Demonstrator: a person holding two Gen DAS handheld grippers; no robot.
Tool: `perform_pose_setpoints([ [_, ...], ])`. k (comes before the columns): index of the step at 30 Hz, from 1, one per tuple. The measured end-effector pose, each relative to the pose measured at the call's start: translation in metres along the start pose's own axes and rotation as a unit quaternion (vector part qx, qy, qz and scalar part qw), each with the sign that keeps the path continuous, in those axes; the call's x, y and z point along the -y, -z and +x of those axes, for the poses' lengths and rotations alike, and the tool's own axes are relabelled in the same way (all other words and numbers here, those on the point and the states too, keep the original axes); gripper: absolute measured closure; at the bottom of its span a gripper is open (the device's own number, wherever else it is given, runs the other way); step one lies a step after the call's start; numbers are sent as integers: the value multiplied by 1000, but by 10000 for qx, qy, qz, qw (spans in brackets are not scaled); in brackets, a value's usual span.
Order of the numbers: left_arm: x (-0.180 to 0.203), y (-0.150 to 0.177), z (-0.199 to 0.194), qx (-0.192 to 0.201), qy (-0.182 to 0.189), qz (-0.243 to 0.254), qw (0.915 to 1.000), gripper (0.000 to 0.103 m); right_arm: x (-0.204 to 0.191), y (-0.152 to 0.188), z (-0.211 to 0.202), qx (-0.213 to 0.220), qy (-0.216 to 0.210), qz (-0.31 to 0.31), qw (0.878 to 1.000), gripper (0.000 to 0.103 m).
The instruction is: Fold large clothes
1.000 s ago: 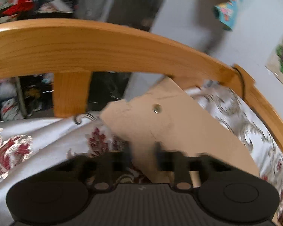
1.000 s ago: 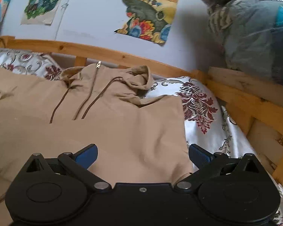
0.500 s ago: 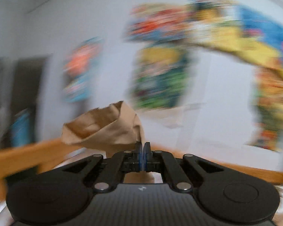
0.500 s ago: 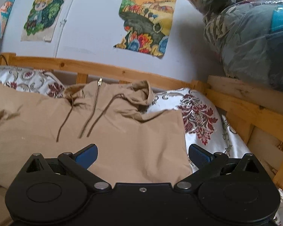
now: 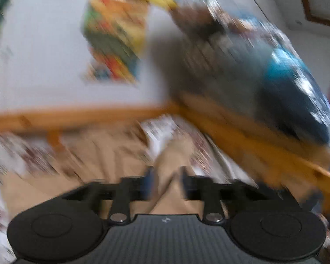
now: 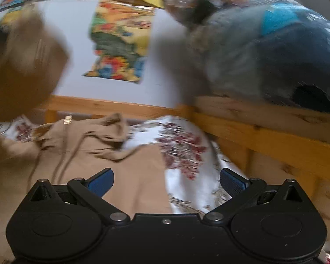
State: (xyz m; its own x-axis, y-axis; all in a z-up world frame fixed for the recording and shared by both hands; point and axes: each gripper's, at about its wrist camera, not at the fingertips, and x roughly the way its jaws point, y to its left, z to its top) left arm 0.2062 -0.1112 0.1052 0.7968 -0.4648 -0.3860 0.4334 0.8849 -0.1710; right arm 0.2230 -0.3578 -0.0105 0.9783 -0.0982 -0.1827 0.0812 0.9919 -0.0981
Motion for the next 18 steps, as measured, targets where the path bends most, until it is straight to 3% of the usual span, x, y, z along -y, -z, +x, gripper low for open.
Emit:
perform_pose_setpoints([
  [2, 9, 25, 2, -121, 157, 36, 9998, 16, 7, 1, 3, -48, 75, 147, 9999, 1],
  [4, 11, 43, -1, -368, 111, 252, 9989, 16, 10, 2, 4, -66, 74, 224, 9997, 1],
  [8, -17, 56, -9, -761, -666, 458, 9938, 16, 6, 4, 2, -71, -354, 328, 9988, 1],
  [10, -43, 58, -9, -957, -1442, 509, 9836, 16, -1, 5, 2, -220, -863, 362, 9954, 2],
  [11, -59, 64, -10, -1110, -1861, 432, 9753, 16, -3, 6, 5, -368, -1119, 409, 9922, 7],
  [13, -89, 75, -11, -1284, -2398, 167, 9622, 16, -11, 11, 13, -853, -1657, 532, 9810, 11],
  [16, -131, 88, -12, -1450, -2896, -236, 9458, 16, -31, 26, 29, -1681, -1968, 277, 9655, 24],
  [18, -151, 98, -13, -1554, -3143, -496, 9352, 14, -38, 38, 38, -2035, -2104, 288, 9558, 26],
])
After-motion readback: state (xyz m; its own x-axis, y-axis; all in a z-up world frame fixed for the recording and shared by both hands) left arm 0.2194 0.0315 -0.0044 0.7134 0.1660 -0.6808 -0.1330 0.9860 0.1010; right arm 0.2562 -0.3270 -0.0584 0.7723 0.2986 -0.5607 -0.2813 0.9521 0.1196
